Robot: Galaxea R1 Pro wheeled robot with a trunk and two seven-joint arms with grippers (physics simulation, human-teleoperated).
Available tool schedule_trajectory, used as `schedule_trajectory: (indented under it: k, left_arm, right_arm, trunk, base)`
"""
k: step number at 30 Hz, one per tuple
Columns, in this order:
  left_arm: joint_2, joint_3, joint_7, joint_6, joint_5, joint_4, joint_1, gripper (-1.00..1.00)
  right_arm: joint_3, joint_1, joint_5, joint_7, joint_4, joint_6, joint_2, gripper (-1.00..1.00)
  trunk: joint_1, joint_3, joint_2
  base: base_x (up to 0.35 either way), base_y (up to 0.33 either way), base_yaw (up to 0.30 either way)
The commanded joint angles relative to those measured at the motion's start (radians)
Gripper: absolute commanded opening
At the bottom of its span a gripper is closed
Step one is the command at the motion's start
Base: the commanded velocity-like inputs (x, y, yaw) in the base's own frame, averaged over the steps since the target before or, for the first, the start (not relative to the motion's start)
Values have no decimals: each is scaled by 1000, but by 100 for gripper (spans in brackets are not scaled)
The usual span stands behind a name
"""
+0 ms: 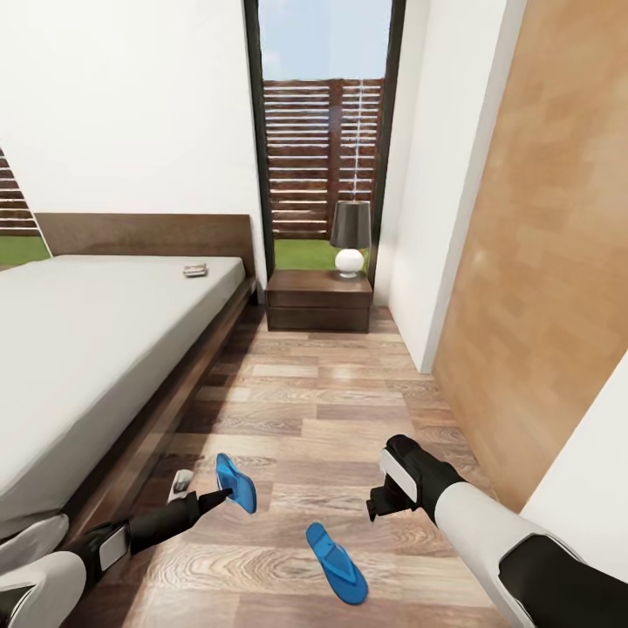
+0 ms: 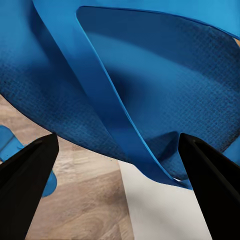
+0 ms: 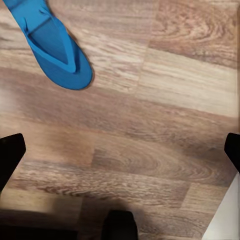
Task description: In the bedroom, move the book from the bed onto either nightstand, and place the two sandals side by side next to the bed.
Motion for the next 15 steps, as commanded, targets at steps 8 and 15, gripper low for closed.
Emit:
schedule_trajectory:
  k: [8,15]
  left_arm:
    - [0,8,-3,10,-5,0,0,-100]
    - [1,8,-4,9,-5,0,0,-100]
  right_arm:
    - [5,-1,-14,-9,-1,3,-4,100]
    - [6,-1,-14,-10,-1,-3,-5,100]
  trunk:
    - [0,-1,0]
    - [0,-1,0]
  base:
    - [184,0,76]
    - [39,0,216]
